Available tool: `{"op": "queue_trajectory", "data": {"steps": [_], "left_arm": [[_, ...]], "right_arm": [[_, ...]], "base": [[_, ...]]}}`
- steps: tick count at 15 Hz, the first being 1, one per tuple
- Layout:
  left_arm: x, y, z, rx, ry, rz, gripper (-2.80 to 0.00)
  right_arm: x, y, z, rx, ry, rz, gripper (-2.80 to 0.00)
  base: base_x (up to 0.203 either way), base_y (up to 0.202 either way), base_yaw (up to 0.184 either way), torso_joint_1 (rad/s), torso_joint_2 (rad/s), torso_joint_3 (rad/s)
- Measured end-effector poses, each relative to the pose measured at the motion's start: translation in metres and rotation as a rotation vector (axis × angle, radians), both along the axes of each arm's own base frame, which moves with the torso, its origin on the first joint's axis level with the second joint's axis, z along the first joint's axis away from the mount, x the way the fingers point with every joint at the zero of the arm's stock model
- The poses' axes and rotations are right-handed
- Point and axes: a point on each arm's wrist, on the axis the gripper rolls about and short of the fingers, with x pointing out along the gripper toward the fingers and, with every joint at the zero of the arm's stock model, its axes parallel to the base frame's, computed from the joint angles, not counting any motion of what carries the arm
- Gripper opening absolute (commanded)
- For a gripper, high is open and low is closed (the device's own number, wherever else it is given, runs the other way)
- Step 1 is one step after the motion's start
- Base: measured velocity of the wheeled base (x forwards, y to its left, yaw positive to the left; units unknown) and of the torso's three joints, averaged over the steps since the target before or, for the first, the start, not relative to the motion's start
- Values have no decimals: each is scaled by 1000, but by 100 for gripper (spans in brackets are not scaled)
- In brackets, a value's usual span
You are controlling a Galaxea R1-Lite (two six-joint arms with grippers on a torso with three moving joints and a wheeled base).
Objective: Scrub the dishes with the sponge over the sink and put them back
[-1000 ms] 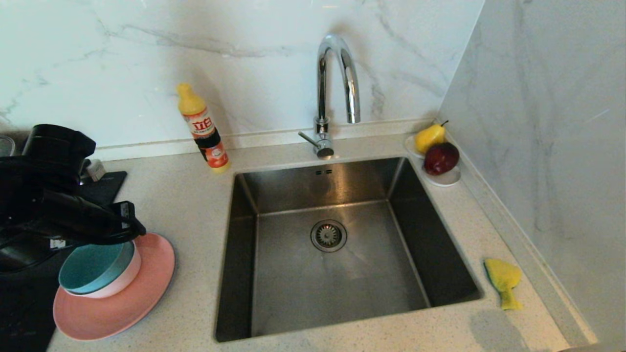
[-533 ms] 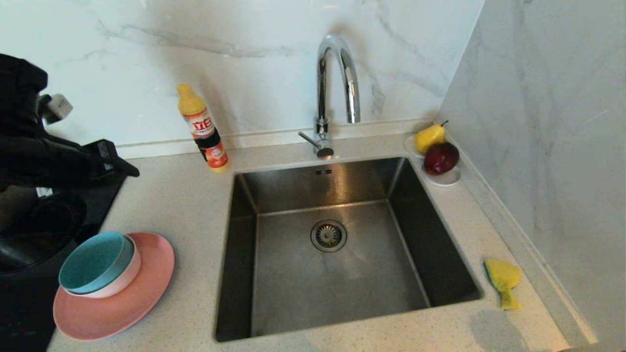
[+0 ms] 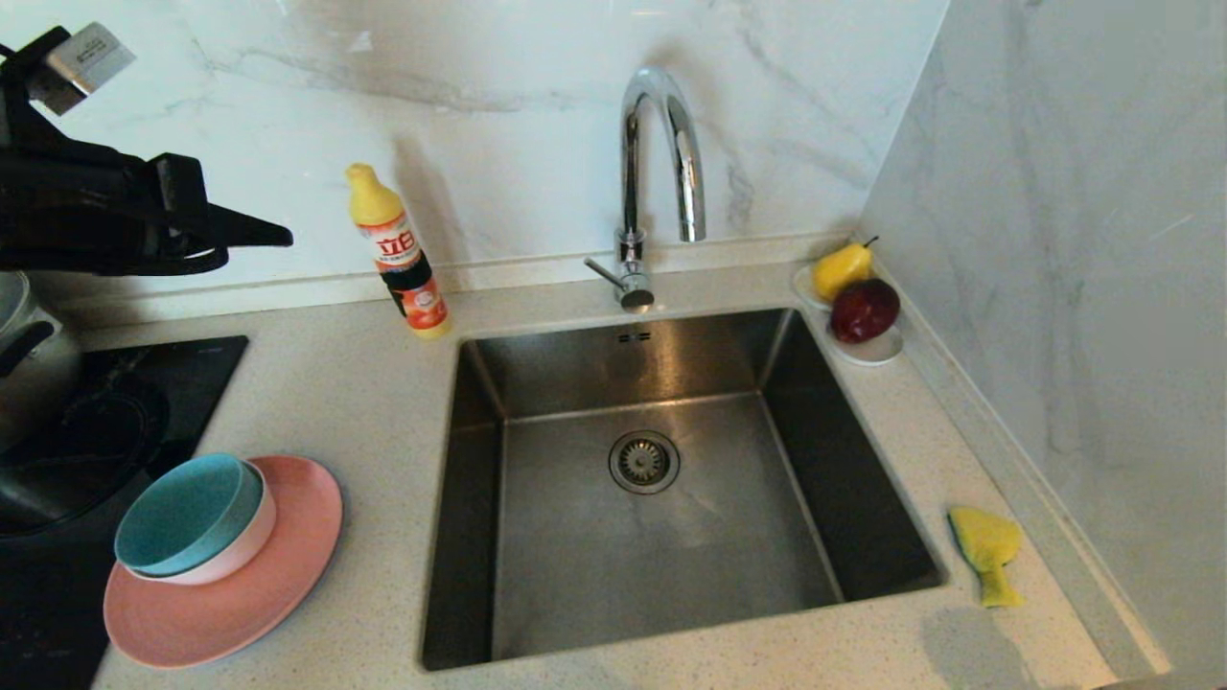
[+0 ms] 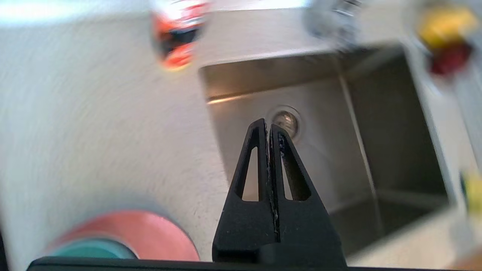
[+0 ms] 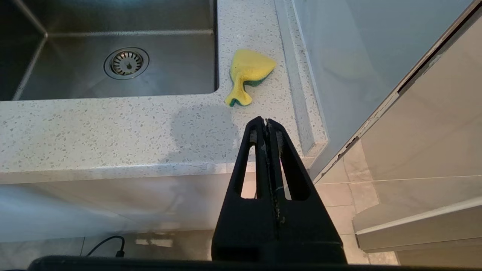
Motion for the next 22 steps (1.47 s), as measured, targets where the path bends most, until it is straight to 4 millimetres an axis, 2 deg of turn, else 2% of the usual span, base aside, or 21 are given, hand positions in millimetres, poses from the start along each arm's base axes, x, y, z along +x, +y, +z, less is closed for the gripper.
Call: {"op": "queue_trajectory", "data": {"steps": [2, 5, 8, 11, 15, 17, 19, 21, 22], "left_arm": [[-18, -7, -2, 65, -24, -34, -280], [-60, -12, -6, 136, -96, -34, -280], [-116, -13, -15, 148, -205, -27, -280], [-176, -13, -43, 152, -261, -7, -280], [-252, -10, -93, 182, -360, 182, -280], [-277, -8, -130, 193, -381, 285, -280], [-290, -7, -171, 209, -364, 365, -280], [-292, -6, -215, 228, -310, 397, -280], [-291, -6, -231, 233, -282, 399, -280]], "right_arm": [[0, 0, 0, 0, 0, 0, -280], [0, 0, 0, 0, 0, 0, -280], [0, 0, 0, 0, 0, 0, -280], [0, 0, 0, 0, 0, 0, -280], [0, 0, 0, 0, 0, 0, -280], [0, 0, 0, 0, 0, 0, -280], [0, 0, 0, 0, 1, 0, -280], [0, 0, 0, 0, 0, 0, -280], [0, 0, 0, 0, 1, 0, -280]], "base": [[0, 0, 0, 0, 0, 0], [0, 0, 0, 0, 0, 0], [0, 0, 0, 0, 0, 0], [0, 0, 0, 0, 0, 0], [0, 0, 0, 0, 0, 0], [0, 0, 0, 0, 0, 0], [0, 0, 0, 0, 0, 0], [0, 0, 0, 0, 0, 0], [0, 0, 0, 0, 0, 0]]}}
